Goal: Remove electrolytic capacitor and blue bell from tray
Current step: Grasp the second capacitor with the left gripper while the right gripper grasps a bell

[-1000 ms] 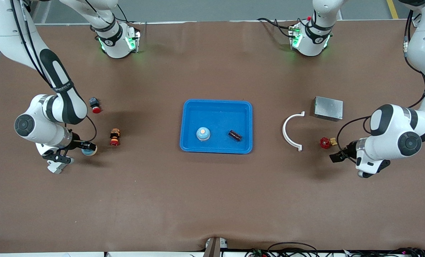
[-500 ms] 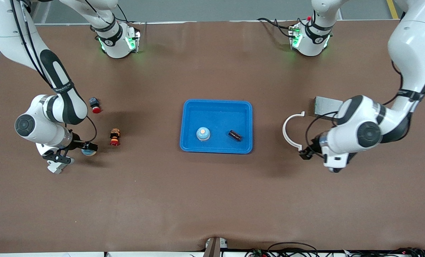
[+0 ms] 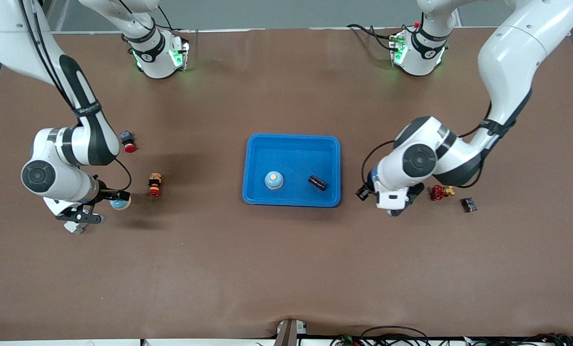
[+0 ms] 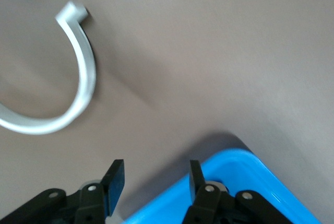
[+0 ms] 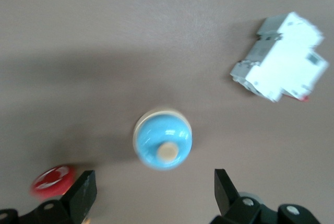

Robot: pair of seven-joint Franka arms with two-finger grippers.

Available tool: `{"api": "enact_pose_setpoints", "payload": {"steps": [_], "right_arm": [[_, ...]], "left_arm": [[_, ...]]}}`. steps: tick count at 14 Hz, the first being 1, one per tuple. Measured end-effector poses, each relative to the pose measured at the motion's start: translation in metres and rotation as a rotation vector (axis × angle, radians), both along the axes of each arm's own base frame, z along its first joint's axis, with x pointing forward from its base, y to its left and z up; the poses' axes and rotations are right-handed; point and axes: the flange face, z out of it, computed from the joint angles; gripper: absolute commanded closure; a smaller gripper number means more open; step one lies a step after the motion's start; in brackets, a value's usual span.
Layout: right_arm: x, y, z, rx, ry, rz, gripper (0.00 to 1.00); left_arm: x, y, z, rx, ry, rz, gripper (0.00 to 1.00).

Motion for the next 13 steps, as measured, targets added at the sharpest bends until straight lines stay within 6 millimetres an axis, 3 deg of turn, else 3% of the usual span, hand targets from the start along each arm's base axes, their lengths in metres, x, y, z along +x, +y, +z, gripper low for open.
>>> {"api": "enact_pose_setpoints", "payload": {"steps": [2,4,9,13], "right_arm": [[0.007,0.063,0.035,-0.047,-0.010,-0.064,0.00],[0.003,0.117,0.043,-0.017,-0.025,-0.157,0.00],[-0.011,0.192,0.044,0.063,-0.035,-0.344,0.00],[-0.034,0.287,0.053,0.140,-0.102,-0.462,0.00]], "left_arm": [[-0.012,-0.022,-0.009,0.023,0.005,0.018,0.42],[-0.018,-0.039,-0.020,0.031,-0.005,0.048,0.42],[-0.035,-0.092,-0.032,-0.045,-0.078,0.146,0.43],[-0.053,-0.120,-0.058,-0.038,-0.096,0.165,0.45]]}}
